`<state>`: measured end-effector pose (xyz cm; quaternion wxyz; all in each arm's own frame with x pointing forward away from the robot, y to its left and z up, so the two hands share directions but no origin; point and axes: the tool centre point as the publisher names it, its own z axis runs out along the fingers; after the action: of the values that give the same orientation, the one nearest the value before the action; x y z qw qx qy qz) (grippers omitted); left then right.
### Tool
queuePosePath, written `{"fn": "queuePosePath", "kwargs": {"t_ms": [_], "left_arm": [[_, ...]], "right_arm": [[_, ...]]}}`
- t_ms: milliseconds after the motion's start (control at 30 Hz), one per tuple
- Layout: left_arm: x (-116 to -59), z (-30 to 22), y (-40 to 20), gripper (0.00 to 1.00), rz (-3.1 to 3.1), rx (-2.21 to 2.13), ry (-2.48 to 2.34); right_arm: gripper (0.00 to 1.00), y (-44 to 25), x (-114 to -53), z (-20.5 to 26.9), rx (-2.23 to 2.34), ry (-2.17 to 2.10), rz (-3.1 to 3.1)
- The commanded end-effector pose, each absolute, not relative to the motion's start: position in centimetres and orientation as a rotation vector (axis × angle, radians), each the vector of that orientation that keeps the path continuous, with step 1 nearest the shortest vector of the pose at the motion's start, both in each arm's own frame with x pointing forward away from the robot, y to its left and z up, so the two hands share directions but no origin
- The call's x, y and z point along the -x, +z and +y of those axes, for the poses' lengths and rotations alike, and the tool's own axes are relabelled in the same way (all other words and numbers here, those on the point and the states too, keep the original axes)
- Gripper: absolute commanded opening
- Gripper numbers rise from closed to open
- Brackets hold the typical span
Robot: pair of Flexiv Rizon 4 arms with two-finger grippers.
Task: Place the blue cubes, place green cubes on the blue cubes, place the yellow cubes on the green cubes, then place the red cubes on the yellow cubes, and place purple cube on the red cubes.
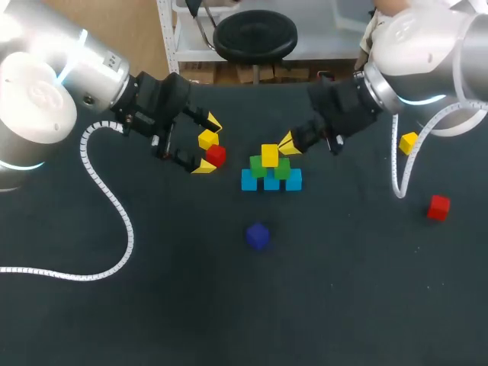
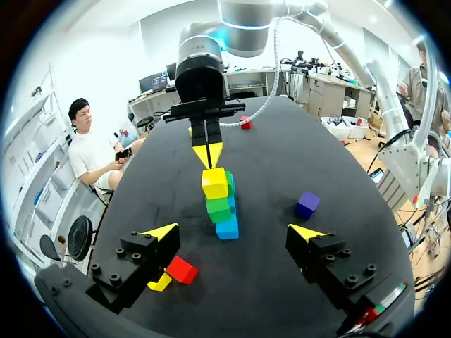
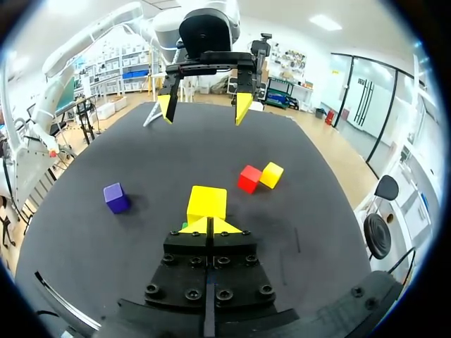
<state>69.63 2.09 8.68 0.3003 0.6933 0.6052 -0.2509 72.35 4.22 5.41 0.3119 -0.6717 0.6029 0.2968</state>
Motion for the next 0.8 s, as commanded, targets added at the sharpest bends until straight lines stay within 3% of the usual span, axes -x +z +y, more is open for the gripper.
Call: {"fn": "queuePosePath", "kwargs": {"t_ms": [33, 367, 633, 800], "left_arm": [[-69.8, 2.0, 8.7, 1.0, 1.612, -1.846, -0.667], [-69.8, 2.0, 8.7, 1.0, 1.612, -1.846, -0.667], [-69.8, 2.0, 8.7, 1.0, 1.612, -1.846, -0.667], [-69.8, 2.0, 8.7, 1.0, 1.612, -1.846, -0.667]], "right_arm": [[0.0, 5.4, -72.2, 4.0, 1.767, 0.781, 1.595], [0.0, 6.4, -71.9, 1.6, 1.72, 0.722, 1.628], [0.2, 6.9, -71.6, -1.2, 1.668, 0.676, 1.673], [0.23, 7.1, -71.4, -3.0, 1.624, 0.668, 1.697]]}}
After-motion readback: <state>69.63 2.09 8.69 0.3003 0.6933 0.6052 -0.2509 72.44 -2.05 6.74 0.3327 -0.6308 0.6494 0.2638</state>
